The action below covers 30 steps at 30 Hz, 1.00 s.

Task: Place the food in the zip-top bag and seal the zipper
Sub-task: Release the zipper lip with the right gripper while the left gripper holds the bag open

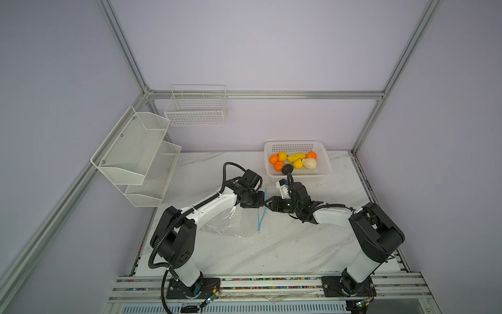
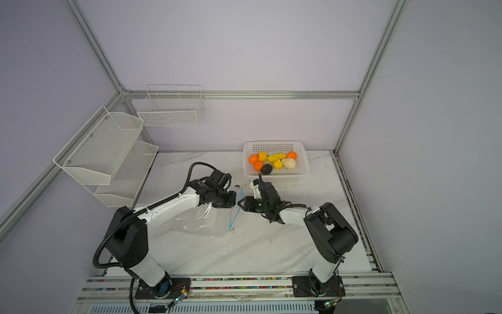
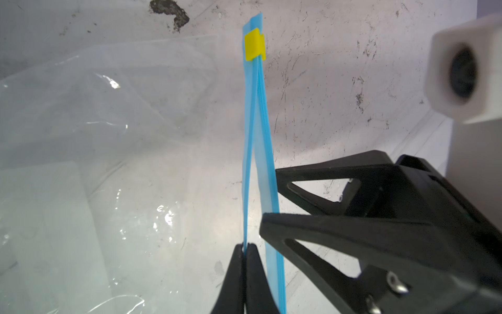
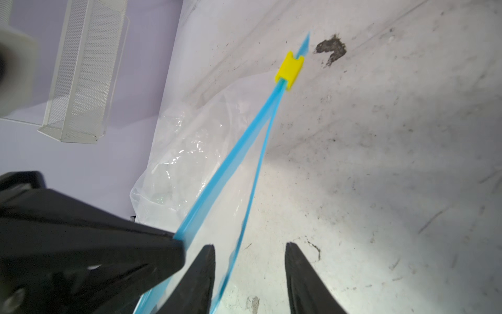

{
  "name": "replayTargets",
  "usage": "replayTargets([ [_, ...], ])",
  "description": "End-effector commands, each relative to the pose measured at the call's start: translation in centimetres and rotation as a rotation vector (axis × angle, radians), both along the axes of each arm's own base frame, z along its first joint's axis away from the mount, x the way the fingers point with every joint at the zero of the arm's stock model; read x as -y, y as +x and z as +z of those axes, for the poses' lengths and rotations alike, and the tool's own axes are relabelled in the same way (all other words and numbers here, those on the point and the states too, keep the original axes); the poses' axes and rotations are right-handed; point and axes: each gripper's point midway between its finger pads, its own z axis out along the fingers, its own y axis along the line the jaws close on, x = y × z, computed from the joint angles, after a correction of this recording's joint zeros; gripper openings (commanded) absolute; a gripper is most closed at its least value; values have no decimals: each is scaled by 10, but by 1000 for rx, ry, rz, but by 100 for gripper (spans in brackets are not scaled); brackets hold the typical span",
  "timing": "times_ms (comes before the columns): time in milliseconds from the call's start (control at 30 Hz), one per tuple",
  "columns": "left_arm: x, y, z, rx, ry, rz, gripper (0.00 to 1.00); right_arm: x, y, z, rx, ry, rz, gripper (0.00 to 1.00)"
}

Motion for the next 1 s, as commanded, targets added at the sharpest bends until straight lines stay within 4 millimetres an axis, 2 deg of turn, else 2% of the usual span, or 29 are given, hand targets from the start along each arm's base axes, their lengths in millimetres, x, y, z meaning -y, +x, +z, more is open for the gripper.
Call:
replayTargets([
  [0, 9, 16, 65, 165, -53, -8, 0, -8, -2, -1, -29, 11, -2, 45],
  [367, 12, 9, 91, 208, -74, -13, 0, -5, -5, -32, -69, -50, -3, 45],
  [533, 8, 3, 112, 244, -89, -9, 0, -3, -2, -45, -81, -78, -13, 45],
  [767, 6, -4, 129, 279, -108, 1, 0, -7, 4, -41, -66, -73, -13, 45],
  [967, 7, -6, 110, 236, -86, 8, 0, -11, 9, -27, -40, -57, -5, 45],
])
